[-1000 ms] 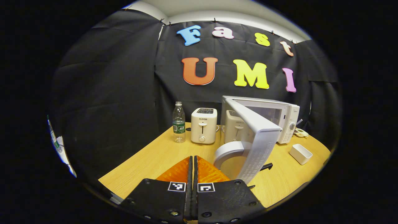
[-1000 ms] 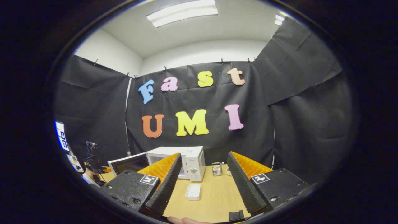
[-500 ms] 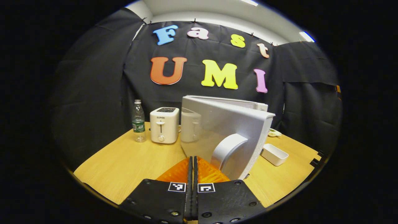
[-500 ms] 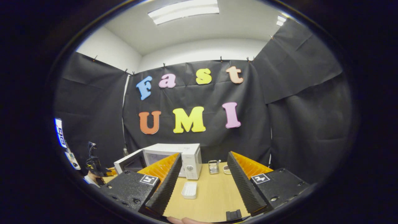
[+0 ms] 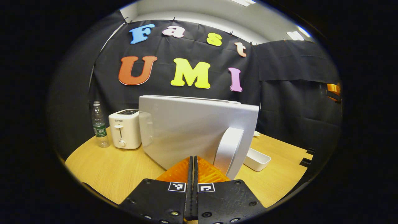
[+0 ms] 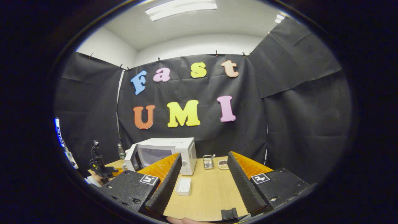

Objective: Open the microwave oven with the left hand, put the food in, and close the microwave oven.

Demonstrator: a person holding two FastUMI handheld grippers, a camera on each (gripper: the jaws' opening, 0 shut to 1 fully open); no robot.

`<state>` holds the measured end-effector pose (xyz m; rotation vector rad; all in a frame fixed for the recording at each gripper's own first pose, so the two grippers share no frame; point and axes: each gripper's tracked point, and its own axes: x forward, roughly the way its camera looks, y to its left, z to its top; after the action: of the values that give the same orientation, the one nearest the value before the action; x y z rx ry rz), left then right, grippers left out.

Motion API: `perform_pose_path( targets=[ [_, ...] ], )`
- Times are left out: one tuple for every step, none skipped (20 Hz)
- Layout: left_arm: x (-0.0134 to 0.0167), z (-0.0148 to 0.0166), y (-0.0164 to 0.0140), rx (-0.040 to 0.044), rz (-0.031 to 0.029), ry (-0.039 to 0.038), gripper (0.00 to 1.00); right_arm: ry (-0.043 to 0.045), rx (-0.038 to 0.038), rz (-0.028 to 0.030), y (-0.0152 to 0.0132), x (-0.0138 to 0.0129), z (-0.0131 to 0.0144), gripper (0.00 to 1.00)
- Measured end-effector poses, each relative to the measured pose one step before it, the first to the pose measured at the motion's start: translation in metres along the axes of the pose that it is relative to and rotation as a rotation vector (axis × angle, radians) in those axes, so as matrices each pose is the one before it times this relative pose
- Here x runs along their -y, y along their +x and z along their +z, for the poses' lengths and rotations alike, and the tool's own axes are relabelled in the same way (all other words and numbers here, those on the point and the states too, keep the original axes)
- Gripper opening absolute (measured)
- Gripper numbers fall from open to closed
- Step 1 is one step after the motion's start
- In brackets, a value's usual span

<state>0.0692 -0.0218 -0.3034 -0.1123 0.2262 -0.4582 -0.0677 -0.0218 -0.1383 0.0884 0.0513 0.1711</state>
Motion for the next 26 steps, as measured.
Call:
perform_pose_path(
  targets=[
    [0.00383, 0.00226, 0.00743, 0.01343, -0.01201, 0.00064, 0.00, 0.00215, -0.00226, -0.01065, 0.00122, 0.00397, -0.00135, 0.93],
    [0.00444, 0.00207, 0.00850, 0.00766, -0.00887, -0.00096, 0.00, 0.00355, -0.00274, -0.00588, 0.00224, 0.00268, -0.00188, 0.93],
    [0.00347, -0.00073, 0.00987, -0.00094, -0.00333, -0.00309, 0.00, 0.00385, -0.00378, -0.00028, -0.00021, 0.00072, -0.00293, 0.93],
    [0.00411, -0.00153, 0.00832, -0.00595, -0.00611, -0.00326, 0.00, 0.00111, -0.00487, 0.00289, 0.00106, 0.00001, -0.00243, 0.93],
    [0.00578, 0.00006, 0.00787, -0.00298, -0.00880, -0.00069, 0.00, -0.00131, -0.00275, 0.00055, 0.00175, 0.00185, -0.00269, 0.93],
    [0.00393, 0.00117, 0.00780, 0.00241, -0.00666, 0.00118, 0.00, -0.00656, 0.01302, 0.00306, 0.00102, 0.00106, 0.00159, 0.93],
    [0.00372, 0.00060, 0.00727, 0.00302, -0.00281, -0.00077, 0.00, -0.01535, 0.01724, 0.00020, 0.00117, 0.00060, 0.00373, 0.93],
    [0.00318, -0.00012, 0.00753, 0.00590, -0.00361, -0.00339, 0.00, -0.02213, 0.01161, -0.00667, 0.00130, 0.00359, -0.00152, 0.93],
    [0.00434, -0.00028, 0.00706, 0.00354, -0.01233, -0.00730, 0.00, -0.02298, 0.01465, -0.00317, 0.00165, 0.00197, 0.00040, 0.93],
    [0.00231, -0.00038, 0.00697, 0.00022, -0.00265, -0.00663, 0.00, -0.02057, 0.00860, -0.00030, 0.00078, 0.00074, -0.00050, 0.94],
    [0.00144, -0.00190, 0.00771, -0.00441, 0.00201, -0.00056, 0.00, -0.01735, 0.00210, 0.00313, 0.00152, 0.00060, -0.00132, 0.93],
    [0.00069, -0.00080, 0.00629, -0.00559, 0.00517, 0.00158, 0.00, -0.00898, -0.00255, 0.00099, 0.00314, 0.00160, -0.00199, 0.93],
    [0.00199, 0.00146, 0.00584, 0.00063, 0.00435, 0.00006, 0.00, 0.00196, 0.00430, 0.00062, 0.00273, 0.00174, 0.00013, 0.94],
    [0.00140, 0.00134, 0.00530, 0.00109, 0.00369, -0.00155, 0.00, 0.00236, 0.00534, 0.00381, 0.00404, 0.00177, -0.00065, 0.94],
    [0.00008, 0.00098, 0.00651, 0.00025, 0.00653, 0.00380, 0.00, -0.00361, -0.00052, 0.00481, 0.00418, 0.00054, -0.00377, 0.94],
    [0.00086, 0.00132, 0.00573, 0.00051, 0.00566, 0.00057, 0.00, -0.00679, -0.00285, 0.00605, 0.00410, 0.00172, -0.00142, 0.94],
    [0.00044, 0.00382, 0.00590, 0.00215, 0.00726, 0.00369, 0.00, -0.00915, -0.00282, 0.00304, 0.00701, 0.00252, -0.00122, 0.94],
    [0.00118, 0.00423, 0.00569, 0.00616, 0.00608, 0.00261, 0.00, -0.01121, 0.00150, 0.00374, 0.00850, 0.00161, 0.00027, 0.94],
    [0.00337, 0.00518, 0.00437, 0.01035, -0.00013, 0.00418, 0.00, -0.01288, 0.00079, 0.00562, 0.00796, 0.00149, -0.00021, 0.94],
    [0.00157, 0.00782, 0.00548, 0.01809, 0.00288, 0.00436, 0.00, -0.00707, 0.00340, 0.00593, 0.00735, 0.00182, -0.00011, 0.94],
    [0.00186, 0.00351, 0.00632, 0.00465, -0.00079, 0.00343, 0.00, -0.00428, -0.00025, 0.00408, 0.00819, 0.00291, -0.00126, 0.94],
    [-0.00052, -0.00033, 0.00683, -0.00377, 0.00720, 0.00508, 0.00, -0.00559, -0.00406, 0.00106, 0.00675, 0.00354, -0.00344, 0.94],
    [-0.00237, 0.00037, 0.00655, -0.00581, 0.01035, 0.00676, 0.00, -0.00529, -0.00552, -0.00057, 0.00595, 0.00381, -0.00311, 0.94],
    [-0.00043, -0.00025, 0.00671, -0.00918, 0.00837, 0.00480, 0.00, -0.00466, -0.00950, -0.00131, 0.00578, 0.00363, -0.00285, 0.95],
    [0.00008, 0.00230, 0.00321, 0.00433, 0.00726, 0.00117, 0.17, -0.00491, -0.00169, 0.00104, 0.00589, 0.00303, -0.00163, 0.95],
    [0.00117, 0.00165, 0.00514, 0.00007, 0.00367, 0.00174, 0.00, -0.00291, 0.00484, -0.00105, 0.00623, 0.00304, 0.00072, 0.95]
  ],
)
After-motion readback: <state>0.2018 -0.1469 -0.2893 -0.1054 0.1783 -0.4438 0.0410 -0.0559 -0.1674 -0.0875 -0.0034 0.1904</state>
